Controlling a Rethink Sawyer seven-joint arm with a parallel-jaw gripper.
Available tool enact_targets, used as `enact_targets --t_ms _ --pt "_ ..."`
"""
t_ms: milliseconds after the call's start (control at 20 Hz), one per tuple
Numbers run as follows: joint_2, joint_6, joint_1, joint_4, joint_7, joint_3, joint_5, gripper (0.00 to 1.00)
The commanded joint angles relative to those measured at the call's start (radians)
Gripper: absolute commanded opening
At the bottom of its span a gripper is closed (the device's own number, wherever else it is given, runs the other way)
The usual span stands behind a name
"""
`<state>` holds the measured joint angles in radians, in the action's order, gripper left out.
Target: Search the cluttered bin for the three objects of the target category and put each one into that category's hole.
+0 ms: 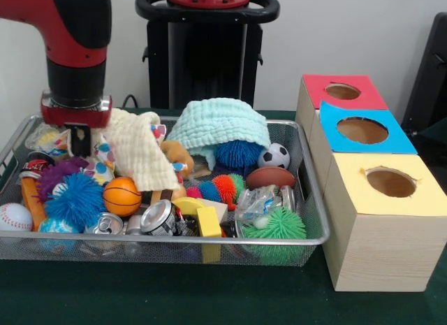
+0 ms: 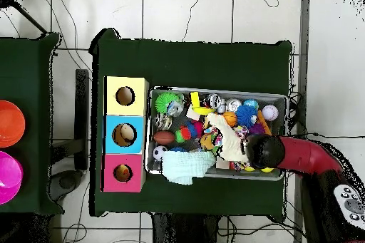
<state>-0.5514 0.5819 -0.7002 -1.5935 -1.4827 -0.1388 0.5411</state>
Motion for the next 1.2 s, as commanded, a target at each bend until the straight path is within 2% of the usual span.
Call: enact_targets --t_ms 50,500,750,1000,1200 --pt "-0.073 0.135 -0.051 0.043 0.219 -0.043 0.069 0.00" --pt "-0.125 0.162 -0.057 -0.008 0.204 -0.062 0.059 0.00" --pt "-0.183 0.229 -0.026 -0.045 0.164 -0.077 0.001 0.00" --pt "-0.205 0.280 0.015 -0.050 0.110 -0.097 -0.046 0.00" --pt "-0.208 0.247 0.044 -0.078 0.039 -0.104 -0.079 0.00"
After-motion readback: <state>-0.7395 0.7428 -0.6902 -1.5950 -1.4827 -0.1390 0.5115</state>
